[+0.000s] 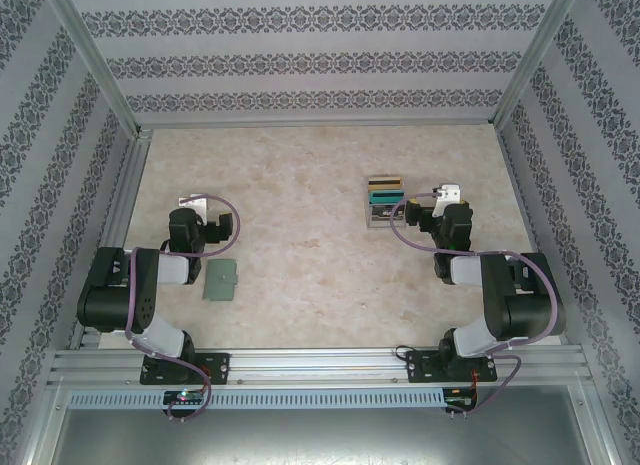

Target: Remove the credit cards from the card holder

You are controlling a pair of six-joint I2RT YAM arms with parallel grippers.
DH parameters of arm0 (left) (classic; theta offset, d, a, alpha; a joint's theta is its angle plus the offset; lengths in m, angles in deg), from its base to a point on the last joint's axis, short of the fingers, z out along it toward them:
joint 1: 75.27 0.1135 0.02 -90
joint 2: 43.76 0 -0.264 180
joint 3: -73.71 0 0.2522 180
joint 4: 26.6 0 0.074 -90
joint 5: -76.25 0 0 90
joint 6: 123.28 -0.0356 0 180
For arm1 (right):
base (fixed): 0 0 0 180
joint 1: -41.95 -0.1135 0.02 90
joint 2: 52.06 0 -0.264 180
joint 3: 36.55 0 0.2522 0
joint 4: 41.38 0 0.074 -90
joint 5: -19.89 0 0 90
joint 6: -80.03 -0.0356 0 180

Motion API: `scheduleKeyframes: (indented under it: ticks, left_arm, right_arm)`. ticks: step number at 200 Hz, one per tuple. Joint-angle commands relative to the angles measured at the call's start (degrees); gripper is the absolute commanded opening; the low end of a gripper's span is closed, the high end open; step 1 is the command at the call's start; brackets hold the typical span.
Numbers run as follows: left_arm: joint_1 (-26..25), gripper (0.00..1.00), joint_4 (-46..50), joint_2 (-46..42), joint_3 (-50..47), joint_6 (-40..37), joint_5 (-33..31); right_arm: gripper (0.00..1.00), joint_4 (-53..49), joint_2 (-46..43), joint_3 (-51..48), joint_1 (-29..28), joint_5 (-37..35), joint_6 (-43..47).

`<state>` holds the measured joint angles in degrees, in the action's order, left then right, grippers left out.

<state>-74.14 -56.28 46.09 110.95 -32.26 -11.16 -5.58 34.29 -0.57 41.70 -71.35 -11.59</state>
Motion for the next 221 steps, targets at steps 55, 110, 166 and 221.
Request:
scheduleKeyframes:
  ticks: [55, 110, 166, 221]
  left_arm:
    - [-0.47, 0.99, -3.06, -0.41, 0.77, -0.9, 0.4]
    - [-0.47, 0.99, -3.0, -0.41, 0.77, -0.92, 0.4]
    - [-0.43, 0.99, -3.05, -0.52, 0.73, -0.83, 0.43]
    - [-0.42, 0.99, 24.88, -9.97, 11.9, 2.61, -5.58]
  right_arm:
    - [0.98, 1.06, -0.1, -0.02, -0.41, -0.8, -0.05]
    - [0.98, 1.07, -0.12, -0.07, -0.45, -0.86, -0.07]
    - [0.98, 1.06, -0.12, -0.07, -0.42, -0.83, -0.11]
    - [0.98, -7.26, -7.2, 1.62, -0.43, -4.6, -1.51]
